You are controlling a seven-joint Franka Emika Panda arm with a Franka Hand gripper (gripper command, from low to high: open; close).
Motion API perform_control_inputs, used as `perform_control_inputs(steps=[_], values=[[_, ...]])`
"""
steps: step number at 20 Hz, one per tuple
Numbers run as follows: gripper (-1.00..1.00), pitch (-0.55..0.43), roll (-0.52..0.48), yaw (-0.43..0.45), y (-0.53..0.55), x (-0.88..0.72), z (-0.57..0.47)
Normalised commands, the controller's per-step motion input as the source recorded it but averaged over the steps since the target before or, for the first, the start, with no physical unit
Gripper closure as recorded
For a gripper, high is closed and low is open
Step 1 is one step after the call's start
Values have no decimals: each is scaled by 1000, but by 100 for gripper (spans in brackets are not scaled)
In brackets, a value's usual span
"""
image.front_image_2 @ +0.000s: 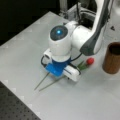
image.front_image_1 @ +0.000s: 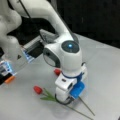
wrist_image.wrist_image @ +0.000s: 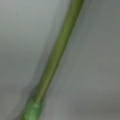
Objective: Flower insertion into a vase
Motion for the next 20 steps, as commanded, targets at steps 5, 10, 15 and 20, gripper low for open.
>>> perform_control_inputs(steps=[5,10,15,20], values=[[-100,34,-50,35,25,174,-22],[100,11,-36,42,13,185,-21],[100,8,-47,19,14,173,-33],[100,13,-49,7,25,149,-3]])
